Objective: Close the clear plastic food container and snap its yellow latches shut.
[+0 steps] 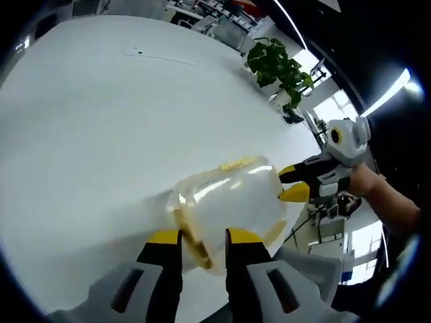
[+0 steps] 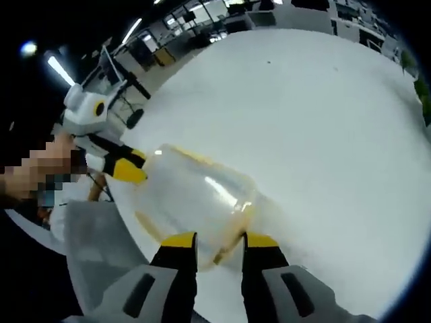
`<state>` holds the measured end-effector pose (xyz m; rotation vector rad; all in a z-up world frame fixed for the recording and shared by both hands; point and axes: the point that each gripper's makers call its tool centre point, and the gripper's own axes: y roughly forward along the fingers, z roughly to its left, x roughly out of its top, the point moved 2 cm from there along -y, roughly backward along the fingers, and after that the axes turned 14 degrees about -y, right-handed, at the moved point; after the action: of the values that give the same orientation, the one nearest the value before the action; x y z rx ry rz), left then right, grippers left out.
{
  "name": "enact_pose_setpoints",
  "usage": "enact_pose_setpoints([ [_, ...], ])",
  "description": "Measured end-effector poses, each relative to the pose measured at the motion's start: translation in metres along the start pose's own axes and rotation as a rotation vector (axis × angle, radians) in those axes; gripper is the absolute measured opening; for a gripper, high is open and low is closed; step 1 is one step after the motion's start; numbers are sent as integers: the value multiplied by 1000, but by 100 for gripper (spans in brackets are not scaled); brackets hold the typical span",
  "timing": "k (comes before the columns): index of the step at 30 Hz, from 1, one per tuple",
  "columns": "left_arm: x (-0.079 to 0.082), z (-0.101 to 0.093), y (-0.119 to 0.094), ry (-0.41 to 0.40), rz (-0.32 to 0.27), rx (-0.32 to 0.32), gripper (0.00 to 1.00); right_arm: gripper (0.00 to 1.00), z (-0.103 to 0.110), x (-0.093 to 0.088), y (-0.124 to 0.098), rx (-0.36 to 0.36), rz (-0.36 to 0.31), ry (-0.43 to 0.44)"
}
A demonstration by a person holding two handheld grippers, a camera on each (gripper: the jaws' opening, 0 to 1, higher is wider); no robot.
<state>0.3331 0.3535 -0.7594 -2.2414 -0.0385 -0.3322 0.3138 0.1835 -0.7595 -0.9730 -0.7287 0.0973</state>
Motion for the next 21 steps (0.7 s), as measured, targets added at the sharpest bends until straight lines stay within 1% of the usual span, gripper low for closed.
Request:
enact_pose_setpoints([
  [1, 0, -1, 0, -3, 0, 10, 21, 20, -2, 0, -1, -5, -5, 8],
  [2, -1, -2, 1, 9, -3, 23, 21, 20, 1, 0, -1, -17, 14, -37],
  [3, -1, -2, 1, 3, -5, 25, 21, 20, 3, -1, 0, -18, 34, -44],
  [4, 1, -3, 1, 0, -12, 14, 21, 19, 5, -1, 1, -8, 37, -11],
  [5, 2, -1, 0, -13, -24, 29, 21, 19, 11, -8, 1, 10, 64, 4],
  [6, 4, 0, -1, -17, -30, 32, 21, 19, 18, -12, 2, 35, 82, 29],
  [7, 8, 2, -1, -1, -49, 47, 22, 19, 24, -16, 4, 54, 96, 23],
  [8, 10, 2, -1, 2, -54, 50, 22, 19, 28, -18, 6, 63, 99, 24],
  [9, 11, 2, 0, 0, -50, 54, 22, 20, 26, -14, 5, 33, 89, -8],
  [10, 10, 2, 0, 6, -53, 51, 23, 20, 26, -14, 3, 21, 92, 13],
  [11, 9, 2, -1, 9, -59, 44, 23, 21, 21, -10, 1, -19, 82, -38],
  [13, 6, 4, -2, -6, -60, 20, 23, 22, 22, -12, -1, -20, 73, -26],
  [14, 5, 5, -3, -4, -57, 12, 23, 22, 20, -12, 0, -18, 64, -11],
  [15, 4, 5, -3, -8, -54, 5, 23, 22, 19, -12, 1, -11, 41, 33],
  [16, 4, 7, -3, -16, -57, -2, 23, 22, 18, -13, 1, -9, 34, 32],
  [18, 4, 6, -3, -13, -62, -5, 23, 22, 19, -13, 1, -10, 17, 55],
  [21, 4, 4, -3, -6, -58, 6, 24, 22, 18, -12, 1, -14, 10, 58],
])
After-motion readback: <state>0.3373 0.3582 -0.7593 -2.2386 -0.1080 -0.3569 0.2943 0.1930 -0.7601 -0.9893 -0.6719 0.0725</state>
